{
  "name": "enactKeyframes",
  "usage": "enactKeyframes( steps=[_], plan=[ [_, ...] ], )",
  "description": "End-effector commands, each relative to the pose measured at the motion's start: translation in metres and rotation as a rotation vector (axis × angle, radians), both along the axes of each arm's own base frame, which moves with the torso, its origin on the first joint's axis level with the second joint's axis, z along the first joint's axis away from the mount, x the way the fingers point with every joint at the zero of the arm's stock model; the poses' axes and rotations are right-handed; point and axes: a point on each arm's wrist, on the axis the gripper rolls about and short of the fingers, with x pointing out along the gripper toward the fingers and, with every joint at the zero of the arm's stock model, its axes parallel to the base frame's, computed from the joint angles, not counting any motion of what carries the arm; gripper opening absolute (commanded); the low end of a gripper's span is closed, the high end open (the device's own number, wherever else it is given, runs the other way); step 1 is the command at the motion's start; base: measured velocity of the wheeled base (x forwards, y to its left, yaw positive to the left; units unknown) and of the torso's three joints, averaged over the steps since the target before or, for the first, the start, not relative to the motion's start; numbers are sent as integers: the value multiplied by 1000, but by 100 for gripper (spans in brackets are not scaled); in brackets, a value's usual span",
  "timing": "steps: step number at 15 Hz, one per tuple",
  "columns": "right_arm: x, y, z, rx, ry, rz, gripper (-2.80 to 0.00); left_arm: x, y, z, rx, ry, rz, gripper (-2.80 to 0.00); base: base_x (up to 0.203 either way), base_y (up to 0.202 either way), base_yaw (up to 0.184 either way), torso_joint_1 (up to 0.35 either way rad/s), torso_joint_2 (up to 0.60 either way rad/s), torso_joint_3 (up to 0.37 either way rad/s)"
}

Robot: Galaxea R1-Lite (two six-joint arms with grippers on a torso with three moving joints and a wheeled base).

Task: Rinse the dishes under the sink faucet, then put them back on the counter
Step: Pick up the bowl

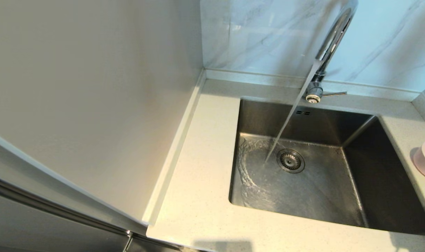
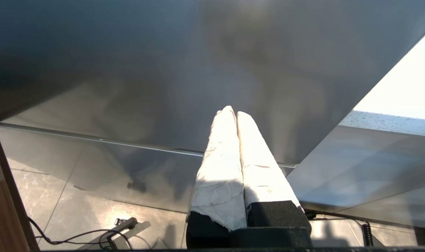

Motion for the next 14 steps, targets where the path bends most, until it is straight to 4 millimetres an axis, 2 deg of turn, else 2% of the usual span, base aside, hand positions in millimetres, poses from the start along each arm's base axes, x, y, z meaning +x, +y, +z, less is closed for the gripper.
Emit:
enactKeyframes(
  steps=[1,3,5,7,9,12,14],
  plan=[
    [-17,7,-27,13,56,67,-280,0,0,0,0,0,1,-280,0,0,0,0,0,0],
    [-14,8,-59,66,185,145,-280,0,0,0,0,0,0,-280,0,0,0,0,0,0],
    [5,2,-63,138,268,200,-280,0,0,0,0,0,1,-280,0,0,0,0,0,0],
    [20,-2,-33,158,206,196,-280,0,0,0,0,0,1,-280,0,0,0,0,0,0],
    [28,-5,-4,176,215,183,-280,0,0,0,0,0,1,-280,0,0,0,0,0,0],
    [42,-13,17,182,338,50,-280,0,0,0,0,0,1,-280,0,0,0,0,0,0],
    [52,-17,37,149,291,28,-280,0,0,0,0,0,-1,-280,0,0,0,0,0,0]
  ],
)
